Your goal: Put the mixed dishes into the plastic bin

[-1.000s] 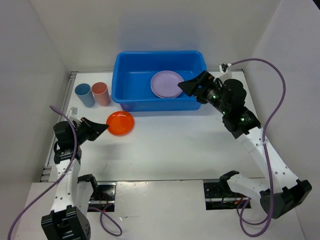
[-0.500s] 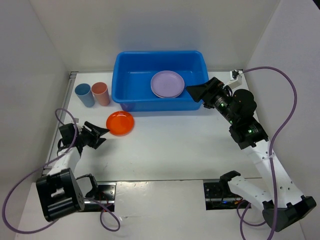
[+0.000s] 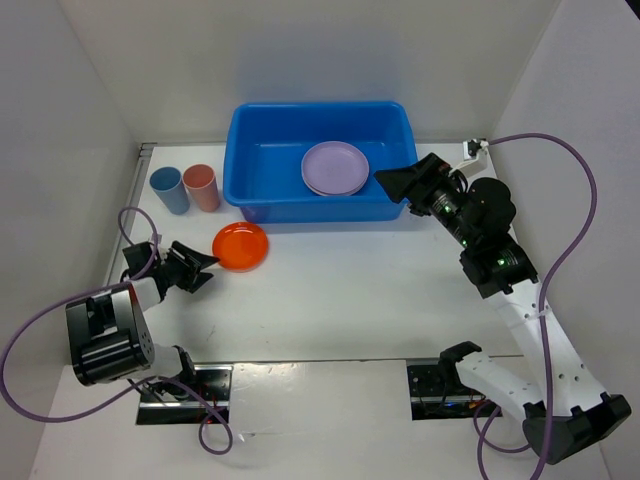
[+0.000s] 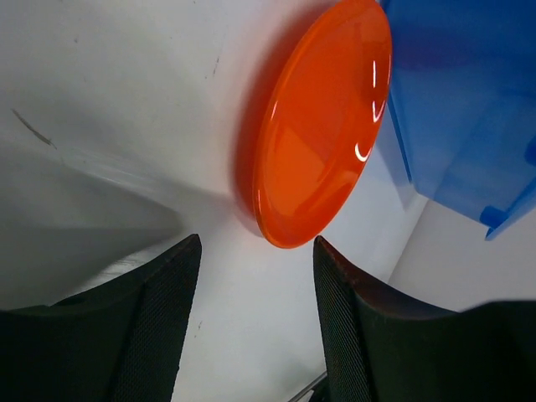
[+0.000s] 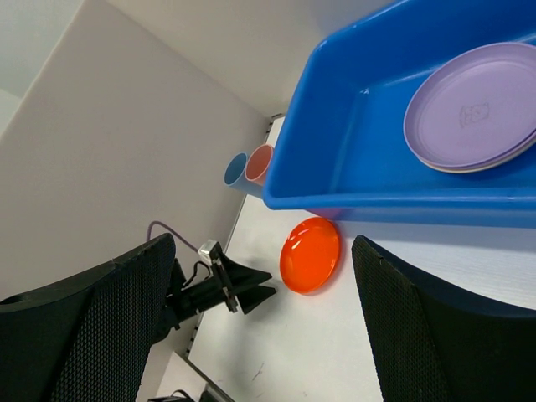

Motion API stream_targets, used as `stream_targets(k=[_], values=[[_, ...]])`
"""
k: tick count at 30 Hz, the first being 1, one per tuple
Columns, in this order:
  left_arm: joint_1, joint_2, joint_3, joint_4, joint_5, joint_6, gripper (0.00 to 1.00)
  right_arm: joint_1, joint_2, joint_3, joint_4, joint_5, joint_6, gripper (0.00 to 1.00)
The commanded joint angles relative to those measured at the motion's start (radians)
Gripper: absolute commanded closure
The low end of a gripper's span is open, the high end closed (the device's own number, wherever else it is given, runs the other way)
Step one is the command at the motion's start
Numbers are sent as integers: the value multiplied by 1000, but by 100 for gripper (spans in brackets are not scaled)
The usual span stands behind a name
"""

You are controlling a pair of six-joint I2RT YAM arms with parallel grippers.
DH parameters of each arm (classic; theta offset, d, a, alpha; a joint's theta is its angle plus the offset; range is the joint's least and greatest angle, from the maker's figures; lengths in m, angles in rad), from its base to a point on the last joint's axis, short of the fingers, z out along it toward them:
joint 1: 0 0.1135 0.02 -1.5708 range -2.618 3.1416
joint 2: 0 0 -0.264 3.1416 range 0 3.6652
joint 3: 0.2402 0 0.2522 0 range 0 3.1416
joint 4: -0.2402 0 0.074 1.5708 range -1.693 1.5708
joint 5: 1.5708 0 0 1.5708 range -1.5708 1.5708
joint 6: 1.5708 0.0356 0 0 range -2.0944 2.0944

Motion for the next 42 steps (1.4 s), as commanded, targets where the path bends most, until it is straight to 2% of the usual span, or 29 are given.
stream_targets(k=[1,6,19,22,25,27,29,30,32,37,42], values=[[7,16,36,98,-27,8,37,-12,-17,-4,51,-19,-13,9],[-25,36,56,110,-82,-3,38,-12,-8,-4,60,-19,-13,9],[-131,237,137,176,-144,-32,37,-21,-8,-4,51,-19,-13,9],[-131,274,137,204,-122,-14,42,-31,-8,-13,51,-29,-13,9],[-140,295,148,204,-113,-14,56,-41,-8,-13,51,-29,-13,9],[-140,295,157,204,-104,-4,70,-41,-8,-13,41,-38,-13,9],[-140,305,157,204,-93,-4,80,-51,-8,-13,41,-38,-13,9],[-140,305,157,204,-93,-4,91,-51,-8,-13,41,-38,-13,9],[-140,305,157,204,-93,5,100,-51,-8,-13,41,-38,-13,9],[-156,262,157,170,-52,26,100,-51,-17,-13,41,-38,-13,9],[-229,53,181,-60,-130,114,100,-51,-17,-13,41,-47,-4,9]])
